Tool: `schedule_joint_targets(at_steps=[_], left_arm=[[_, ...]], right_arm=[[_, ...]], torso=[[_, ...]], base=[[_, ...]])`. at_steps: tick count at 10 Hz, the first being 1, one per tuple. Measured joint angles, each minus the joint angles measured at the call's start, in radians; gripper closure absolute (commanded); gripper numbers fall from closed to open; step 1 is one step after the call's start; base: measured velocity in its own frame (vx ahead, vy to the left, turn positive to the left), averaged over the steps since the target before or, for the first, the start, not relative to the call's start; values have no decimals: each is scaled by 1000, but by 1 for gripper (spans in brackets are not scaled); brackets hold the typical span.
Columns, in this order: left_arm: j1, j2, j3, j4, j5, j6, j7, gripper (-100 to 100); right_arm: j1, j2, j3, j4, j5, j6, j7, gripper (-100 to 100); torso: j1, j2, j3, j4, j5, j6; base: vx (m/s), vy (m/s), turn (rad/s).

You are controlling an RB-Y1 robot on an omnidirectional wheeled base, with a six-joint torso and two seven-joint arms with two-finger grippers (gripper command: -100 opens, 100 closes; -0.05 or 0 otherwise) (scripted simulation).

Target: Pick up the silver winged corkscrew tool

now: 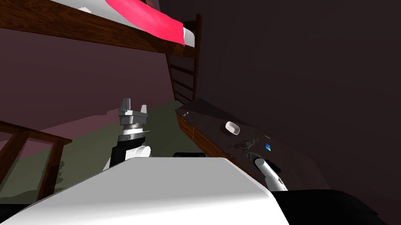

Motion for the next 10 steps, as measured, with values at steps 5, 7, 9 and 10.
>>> schedule_joint_targets(at_steps=[5, 7, 9, 10], left_arm=[[0, 0, 0, 0, 0, 0, 0, 0], [0, 0, 0, 0, 0, 0, 0, 0], [0, 0, 0, 0, 0, 0, 0, 0], [0, 0, 0, 0, 0, 0, 0, 0]], right_arm=[[-24, -51, -31, 117, -93, 40, -31, -100], [-47, -74, -44, 189, -143, 54, -36, -100], [-59, -96, -59, 240, -174, 71, -58, -100], [-51, -101, -61, 242, -164, 77, -84, -100]], torso=[[-1, 0, 0, 0, 0, 0], [-1, 0, 0, 0, 0, 0], [-1, 0, 0, 0, 0, 0], [-1, 0, 0, 0, 0, 1]], base=[[0, -9, 116], [-1, -17, 142], [0, -23, 142], [-3, -10, 0]])
